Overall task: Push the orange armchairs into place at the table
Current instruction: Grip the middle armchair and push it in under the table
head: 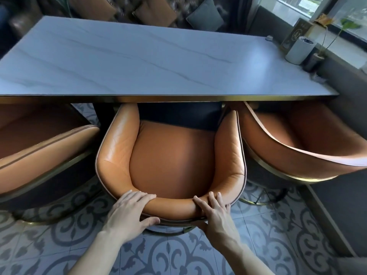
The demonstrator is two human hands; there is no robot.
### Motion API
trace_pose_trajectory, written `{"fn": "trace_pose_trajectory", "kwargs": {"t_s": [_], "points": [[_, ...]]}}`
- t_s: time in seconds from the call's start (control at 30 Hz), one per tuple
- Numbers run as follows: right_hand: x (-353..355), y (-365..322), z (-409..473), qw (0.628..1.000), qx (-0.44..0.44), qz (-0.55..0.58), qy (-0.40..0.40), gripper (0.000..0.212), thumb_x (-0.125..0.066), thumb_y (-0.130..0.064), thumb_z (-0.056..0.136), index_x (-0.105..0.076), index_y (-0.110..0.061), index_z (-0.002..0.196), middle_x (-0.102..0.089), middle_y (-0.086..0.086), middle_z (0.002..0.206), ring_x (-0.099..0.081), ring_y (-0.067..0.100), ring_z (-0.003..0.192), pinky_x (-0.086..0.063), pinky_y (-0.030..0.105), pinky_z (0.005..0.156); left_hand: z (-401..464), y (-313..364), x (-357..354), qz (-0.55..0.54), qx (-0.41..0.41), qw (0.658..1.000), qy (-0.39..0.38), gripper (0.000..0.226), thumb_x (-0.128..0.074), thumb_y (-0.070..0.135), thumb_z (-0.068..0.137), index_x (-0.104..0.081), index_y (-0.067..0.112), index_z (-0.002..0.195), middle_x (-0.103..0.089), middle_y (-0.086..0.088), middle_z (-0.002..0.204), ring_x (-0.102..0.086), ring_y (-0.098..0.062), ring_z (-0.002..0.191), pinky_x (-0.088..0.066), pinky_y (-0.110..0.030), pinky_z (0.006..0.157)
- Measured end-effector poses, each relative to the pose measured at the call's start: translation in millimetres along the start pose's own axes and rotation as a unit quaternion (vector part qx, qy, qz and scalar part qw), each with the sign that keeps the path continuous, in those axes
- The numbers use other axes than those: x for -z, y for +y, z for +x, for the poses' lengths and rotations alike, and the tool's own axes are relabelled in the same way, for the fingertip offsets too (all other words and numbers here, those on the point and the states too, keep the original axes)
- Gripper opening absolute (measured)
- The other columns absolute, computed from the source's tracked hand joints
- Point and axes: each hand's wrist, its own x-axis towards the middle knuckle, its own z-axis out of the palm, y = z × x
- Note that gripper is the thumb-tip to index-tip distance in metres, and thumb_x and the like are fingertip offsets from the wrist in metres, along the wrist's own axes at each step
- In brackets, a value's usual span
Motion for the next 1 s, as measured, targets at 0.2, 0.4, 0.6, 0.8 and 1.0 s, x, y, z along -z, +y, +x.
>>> {"fn": "trace_pose_trajectory", "kwargs": {"t_s": [0.2, 0.4, 0.6, 0.8, 1.0], "points": [[2.3, 9.2, -10.4, 0.998, 0.051, -0.027, 0.006, 0.068, -0.06, -0.042, 0.096, -0.024, -0.044, 0.153, -0.018, 0.012, 0.162, -0.005, 0.037, 0.15, -0.019, 0.06, 0.117, -28.4, 17.4, -12.5, 0.014, 0.041, 0.999, -0.005, 0.079, -0.035, 0.083, 0.077, -0.029, 0.042, 0.145, -0.037, 0.016, 0.149, -0.025, -0.006, 0.14, -0.006, -0.03, 0.119], [-3.8, 13.4, -9.0, 0.998, 0.056, -0.016, 0.016, 0.065, -0.059, -0.043, 0.097, -0.024, -0.043, 0.152, -0.019, 0.015, 0.161, -0.004, 0.039, 0.15, -0.018, 0.062, 0.117, -36.0, 31.4, -13.3, 0.01, 0.076, 0.997, 0.001, 0.075, -0.043, 0.072, 0.084, -0.022, 0.042, 0.149, -0.022, 0.012, 0.159, -0.006, -0.008, 0.146, 0.0, -0.032, 0.12], [2.0, 23.7, 4.4, 0.998, 0.057, -0.018, 0.006, 0.068, -0.062, -0.047, 0.093, -0.026, -0.044, 0.151, -0.024, 0.015, 0.158, -0.008, 0.038, 0.149, -0.019, 0.063, 0.117, -28.7, 43.5, -10.9, -0.008, 0.087, 0.996, 0.007, 0.072, -0.046, 0.067, 0.086, -0.021, 0.044, 0.149, -0.017, 0.014, 0.159, 0.0, -0.008, 0.147, 0.007, -0.026, 0.113], [24.2, 48.9, 28.1, 0.997, 0.062, -0.034, 0.016, 0.068, -0.063, -0.049, 0.092, -0.028, -0.044, 0.151, -0.03, 0.01, 0.156, -0.011, 0.034, 0.147, -0.024, 0.058, 0.113, 3.5, 57.8, -19.6, -0.037, 0.079, 0.996, 0.017, 0.073, -0.049, 0.063, 0.086, -0.025, 0.039, 0.15, -0.021, 0.007, 0.159, -0.002, -0.012, 0.147, 0.008, -0.03, 0.116], [31.6, 48.8, 60.6, 0.997, 0.058, -0.034, 0.023, 0.07, -0.064, -0.051, 0.091, -0.029, -0.046, 0.151, -0.031, 0.01, 0.156, -0.013, 0.035, 0.148, -0.027, 0.059, 0.113, 36.0, 47.2, -12.3, -0.045, 0.077, 0.996, 0.021, 0.075, -0.053, 0.061, 0.085, -0.025, 0.038, 0.15, -0.022, 0.006, 0.159, -0.003, -0.013, 0.148, 0.008, -0.031, 0.116]]}}
